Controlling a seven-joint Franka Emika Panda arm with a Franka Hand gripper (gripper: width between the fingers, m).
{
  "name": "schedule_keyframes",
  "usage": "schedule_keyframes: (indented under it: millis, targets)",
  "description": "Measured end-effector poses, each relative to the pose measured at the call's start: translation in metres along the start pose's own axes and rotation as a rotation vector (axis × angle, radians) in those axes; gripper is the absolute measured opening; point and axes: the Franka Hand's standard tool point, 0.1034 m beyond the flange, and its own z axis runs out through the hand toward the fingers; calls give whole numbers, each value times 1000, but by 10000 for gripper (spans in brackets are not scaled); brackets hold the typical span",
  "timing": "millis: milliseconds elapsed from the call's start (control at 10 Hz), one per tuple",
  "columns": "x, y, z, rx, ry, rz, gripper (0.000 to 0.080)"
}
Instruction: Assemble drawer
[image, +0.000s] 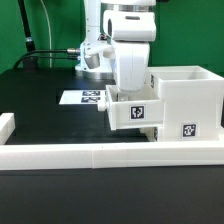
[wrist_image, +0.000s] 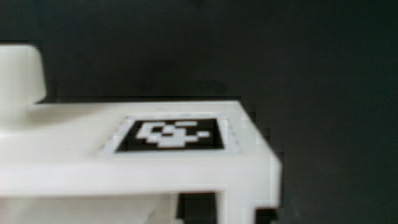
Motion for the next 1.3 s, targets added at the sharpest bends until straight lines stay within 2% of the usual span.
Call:
schedule_keyframes:
  millis: [1000, 1200, 1300]
  targets:
    - [-11, 0, 2, 0, -1, -15, 44]
    - [-7, 2, 1, -14, 2, -20, 44]
    - [-7, 2, 2, -13, 2, -19, 44]
